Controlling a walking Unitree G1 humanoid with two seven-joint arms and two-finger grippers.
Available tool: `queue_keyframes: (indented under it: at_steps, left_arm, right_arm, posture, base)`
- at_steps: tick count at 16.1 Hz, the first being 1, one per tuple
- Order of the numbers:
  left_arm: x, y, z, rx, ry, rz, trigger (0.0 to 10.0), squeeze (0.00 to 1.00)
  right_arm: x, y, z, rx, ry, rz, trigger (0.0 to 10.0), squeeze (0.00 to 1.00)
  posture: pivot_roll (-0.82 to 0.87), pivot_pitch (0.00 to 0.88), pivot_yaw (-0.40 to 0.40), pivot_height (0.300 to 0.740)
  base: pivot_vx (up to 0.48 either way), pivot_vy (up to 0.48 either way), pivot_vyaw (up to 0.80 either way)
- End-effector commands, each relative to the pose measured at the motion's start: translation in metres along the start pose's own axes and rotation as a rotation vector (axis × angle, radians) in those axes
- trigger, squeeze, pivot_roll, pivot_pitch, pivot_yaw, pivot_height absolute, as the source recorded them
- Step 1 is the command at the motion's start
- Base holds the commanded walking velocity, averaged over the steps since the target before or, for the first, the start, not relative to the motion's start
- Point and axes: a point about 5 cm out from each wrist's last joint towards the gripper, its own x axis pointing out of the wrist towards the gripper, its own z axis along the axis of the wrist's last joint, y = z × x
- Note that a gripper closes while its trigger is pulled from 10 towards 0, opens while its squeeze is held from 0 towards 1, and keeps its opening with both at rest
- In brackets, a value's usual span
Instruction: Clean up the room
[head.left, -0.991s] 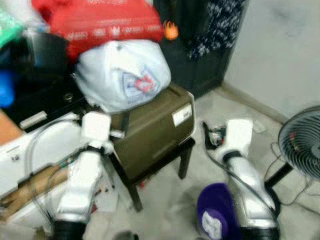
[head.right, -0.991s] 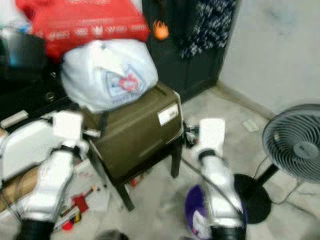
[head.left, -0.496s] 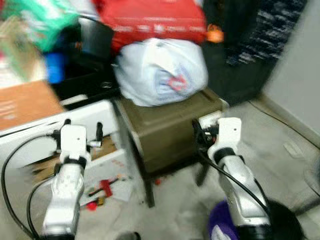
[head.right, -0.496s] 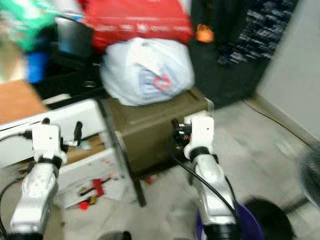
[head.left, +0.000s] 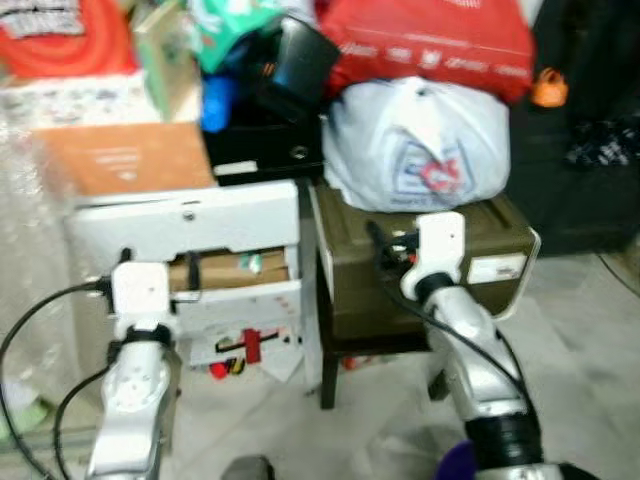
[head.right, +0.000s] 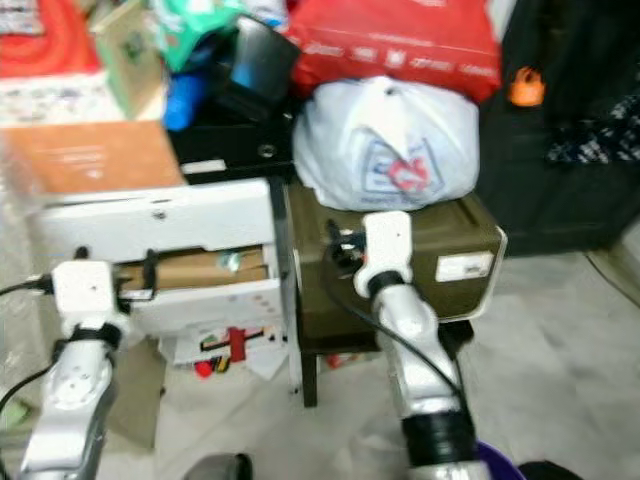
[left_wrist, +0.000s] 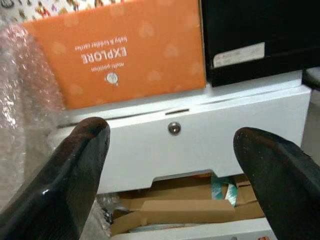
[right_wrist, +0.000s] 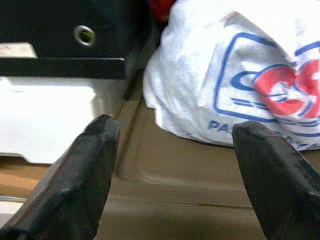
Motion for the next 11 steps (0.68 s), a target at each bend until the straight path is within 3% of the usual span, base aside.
queue_keyframes:
  at_steps: [1, 3, 4, 5, 7, 8, 11]
  left_arm:
    - [0.003, 0.002, 0.006, 0.007, -0.019, 0.015, 10.0, 0.00]
    - [0.004, 0.000, 0.004, -0.016, -0.019, 0.016, 10.0, 0.00]
    - [0.006, -0.001, 0.005, -0.036, -0.021, -0.002, 10.0, 0.00]
    - [0.007, 0.000, 0.008, -0.037, -0.027, -0.005, 10.0, 0.00]
    - [0.006, -0.001, 0.012, -0.023, -0.044, -0.017, 10.0, 0.00]
    - [0.004, -0.004, 0.011, -0.028, -0.038, -0.030, 10.0, 0.00]
    - [0.004, -0.009, 0.007, -0.047, -0.008, -0.027, 10.0, 0.00]
  right_arm:
    - [0.005, 0.000, 0.008, -0.024, -0.029, -0.012, 10.0, 0.00]
    - [0.004, -0.005, 0.008, -0.145, -0.025, -0.073, 10.0, 0.00]
    - [0.000, -0.008, 0.013, -0.085, -0.032, -0.104, 10.0, 0.00]
    - [-0.001, -0.012, 0.017, -0.136, -0.066, -0.129, 10.0, 0.00]
    - [-0.011, -0.017, 0.015, -0.089, -0.042, -0.120, 10.0, 0.00]
    - [-0.016, -0.019, 0.011, -0.112, -0.038, -0.121, 10.0, 0.00]
    - [-0.018, -0.026, 0.012, -0.137, -0.041, -0.149, 10.0, 0.00]
  posture:
    - [-0.05, 0.000, -0.040, 0.740]
    - [-0.10, 0.000, -0.035, 0.740]
    - [-0.11, 0.000, -0.023, 0.740]
    - [-0.12, 0.000, -0.009, 0.740]
    - [-0.14, 0.000, 0.009, 0.740]
    - [-0.14, 0.000, 0.009, 0.740]
    - [-0.14, 0.000, 0.005, 0.740]
  base:
    - [0.000, 0.000, 0.00]
    - [0.000, 0.000, 0.00]
    - [0.000, 0.000, 0.00]
    - [0.000, 0.000, 0.00]
    - [0.000, 0.000, 0.00]
    - [0.000, 0.000, 0.00]
    - [0.000, 0.000, 0.80]
